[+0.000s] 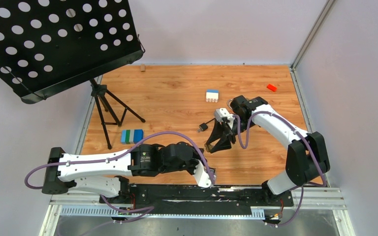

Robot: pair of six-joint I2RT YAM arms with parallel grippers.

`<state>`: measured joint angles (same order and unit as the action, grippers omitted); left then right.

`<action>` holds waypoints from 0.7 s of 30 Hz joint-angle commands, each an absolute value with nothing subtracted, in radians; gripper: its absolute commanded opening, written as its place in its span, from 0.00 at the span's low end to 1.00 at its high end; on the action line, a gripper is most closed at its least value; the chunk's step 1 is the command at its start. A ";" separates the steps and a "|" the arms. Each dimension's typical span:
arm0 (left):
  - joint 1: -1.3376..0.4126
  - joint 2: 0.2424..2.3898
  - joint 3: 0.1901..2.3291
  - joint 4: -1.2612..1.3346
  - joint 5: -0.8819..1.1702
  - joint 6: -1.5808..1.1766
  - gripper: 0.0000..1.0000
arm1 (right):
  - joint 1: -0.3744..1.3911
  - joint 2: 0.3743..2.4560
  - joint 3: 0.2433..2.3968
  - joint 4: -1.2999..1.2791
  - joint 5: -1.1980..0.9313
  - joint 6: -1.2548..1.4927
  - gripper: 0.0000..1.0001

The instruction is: Unlock with the key

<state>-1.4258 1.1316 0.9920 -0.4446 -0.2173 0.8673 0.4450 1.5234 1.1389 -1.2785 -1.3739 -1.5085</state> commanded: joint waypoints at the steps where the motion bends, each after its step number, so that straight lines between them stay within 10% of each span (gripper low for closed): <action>1: -1.424 1.133 1.036 -0.440 -0.172 0.839 0.00 | 0.455 1.528 1.150 -1.281 -1.422 -1.511 0.00; 21: -1.424 1.157 1.047 -0.458 -0.130 0.845 0.00 | 0.476 1.572 1.180 -1.390 -1.428 -1.618 0.00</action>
<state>-1.4258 1.1622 1.0096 -0.4534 -0.1635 0.8616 0.4702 1.5719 1.1412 -1.3617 -1.3712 -1.5745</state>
